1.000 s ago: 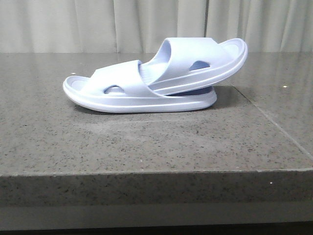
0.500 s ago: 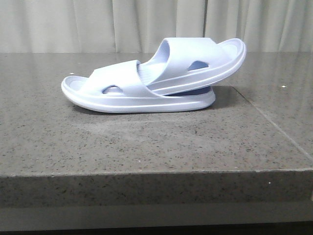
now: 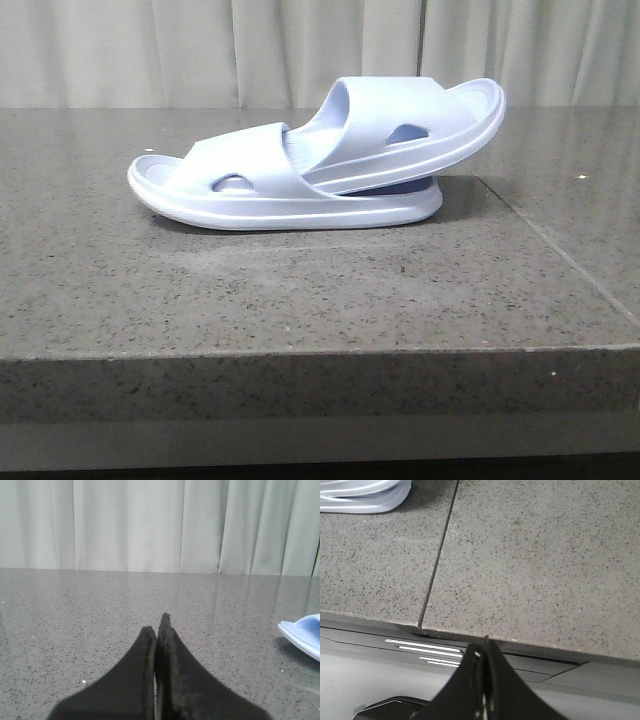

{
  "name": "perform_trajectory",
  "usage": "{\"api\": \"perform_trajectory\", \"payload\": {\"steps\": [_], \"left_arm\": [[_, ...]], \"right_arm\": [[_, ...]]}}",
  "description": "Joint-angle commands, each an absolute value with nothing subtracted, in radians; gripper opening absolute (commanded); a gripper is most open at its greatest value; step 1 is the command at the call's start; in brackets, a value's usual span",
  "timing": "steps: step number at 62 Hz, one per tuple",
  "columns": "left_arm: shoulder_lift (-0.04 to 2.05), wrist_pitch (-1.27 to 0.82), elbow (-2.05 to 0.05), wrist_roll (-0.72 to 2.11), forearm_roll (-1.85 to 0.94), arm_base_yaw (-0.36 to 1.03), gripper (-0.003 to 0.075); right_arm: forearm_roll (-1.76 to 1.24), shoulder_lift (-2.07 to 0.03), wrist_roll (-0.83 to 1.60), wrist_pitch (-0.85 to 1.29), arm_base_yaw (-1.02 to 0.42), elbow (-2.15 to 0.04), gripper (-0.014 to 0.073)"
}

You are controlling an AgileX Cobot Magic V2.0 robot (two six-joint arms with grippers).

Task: Insert blue slippers together front up

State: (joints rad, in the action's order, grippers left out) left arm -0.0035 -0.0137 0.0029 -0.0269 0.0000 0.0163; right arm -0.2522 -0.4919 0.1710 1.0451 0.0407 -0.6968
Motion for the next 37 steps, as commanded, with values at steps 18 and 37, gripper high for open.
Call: {"api": "perform_trajectory", "payload": {"steps": [18,37], "left_arm": [[-0.022,0.079,0.008,0.006,-0.011,0.017,-0.0020],[-0.022,0.079,0.008,0.018,-0.018,0.017,-0.0020]], "right_arm": [[-0.261,-0.497,0.174,0.990,0.038,-0.719,-0.0118],[-0.261,-0.497,0.174,0.990,0.038,-0.719,-0.0118]]}}
